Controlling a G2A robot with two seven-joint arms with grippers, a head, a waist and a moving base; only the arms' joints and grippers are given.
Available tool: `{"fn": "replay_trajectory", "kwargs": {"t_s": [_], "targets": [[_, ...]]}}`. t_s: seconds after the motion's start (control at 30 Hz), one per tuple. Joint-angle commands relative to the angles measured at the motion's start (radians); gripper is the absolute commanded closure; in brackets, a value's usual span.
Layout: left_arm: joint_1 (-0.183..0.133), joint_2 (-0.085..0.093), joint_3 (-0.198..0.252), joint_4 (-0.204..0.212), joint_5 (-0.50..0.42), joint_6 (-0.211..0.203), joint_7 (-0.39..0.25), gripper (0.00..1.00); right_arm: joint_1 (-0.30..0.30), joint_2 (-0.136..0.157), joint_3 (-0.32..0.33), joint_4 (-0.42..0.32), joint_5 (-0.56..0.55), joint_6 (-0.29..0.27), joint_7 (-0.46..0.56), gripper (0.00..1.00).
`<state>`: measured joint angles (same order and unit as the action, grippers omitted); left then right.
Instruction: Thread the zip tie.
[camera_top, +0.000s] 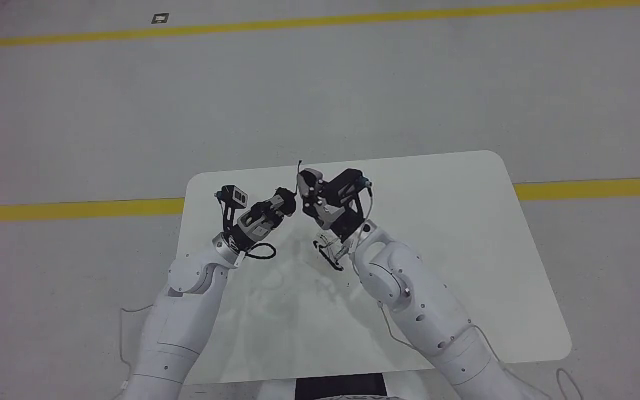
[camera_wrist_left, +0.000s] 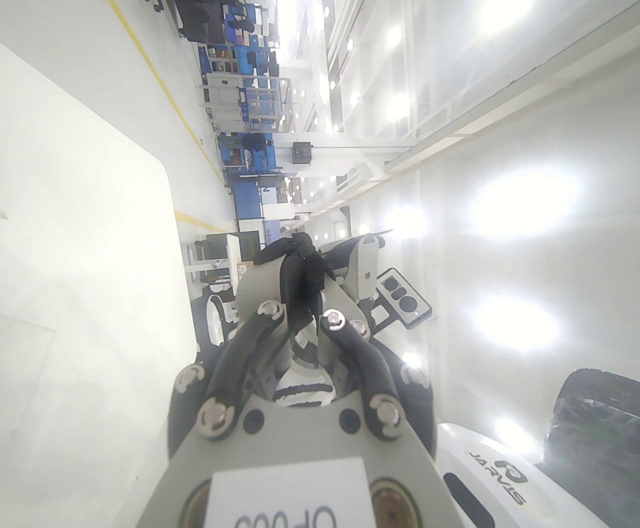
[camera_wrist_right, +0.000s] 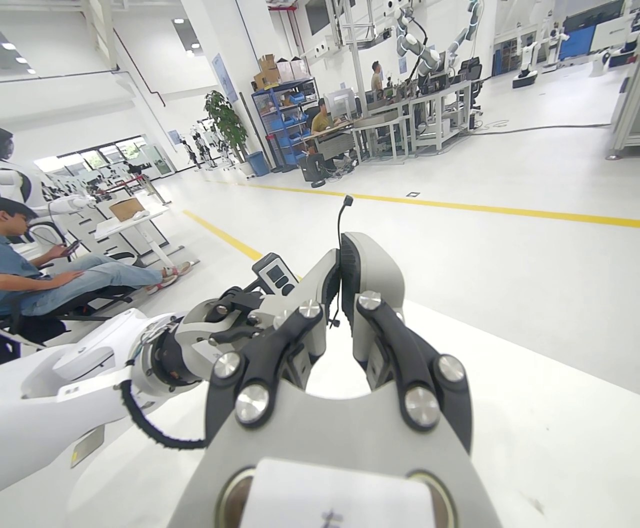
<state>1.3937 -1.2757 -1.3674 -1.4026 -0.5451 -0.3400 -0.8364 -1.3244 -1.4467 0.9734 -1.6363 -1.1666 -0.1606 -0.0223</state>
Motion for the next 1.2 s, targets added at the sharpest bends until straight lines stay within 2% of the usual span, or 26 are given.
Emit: {"fn": "replay_trajectory", "kwargs": {"t_s": [0.0,0.63,1.17], "targets": [[0.000,0.000,0.000,0.000,0.000,0.000,0.000,1.00,0.000,0.000,-0.002,0.003,0.000,-0.002,0.004,1.00],[0.000,0.000,0.000,0.000,0.000,0.000,0.000,1.00,-0.008,0.004,0.006,0.014,-0.031,0.010,0.021,1.00],[0.000,0.000,0.000,0.000,0.000,0.000,0.000,1.00,-0.010,0.006,0.012,-0.015,-0.020,-0.005,0.004,1.00]]}}
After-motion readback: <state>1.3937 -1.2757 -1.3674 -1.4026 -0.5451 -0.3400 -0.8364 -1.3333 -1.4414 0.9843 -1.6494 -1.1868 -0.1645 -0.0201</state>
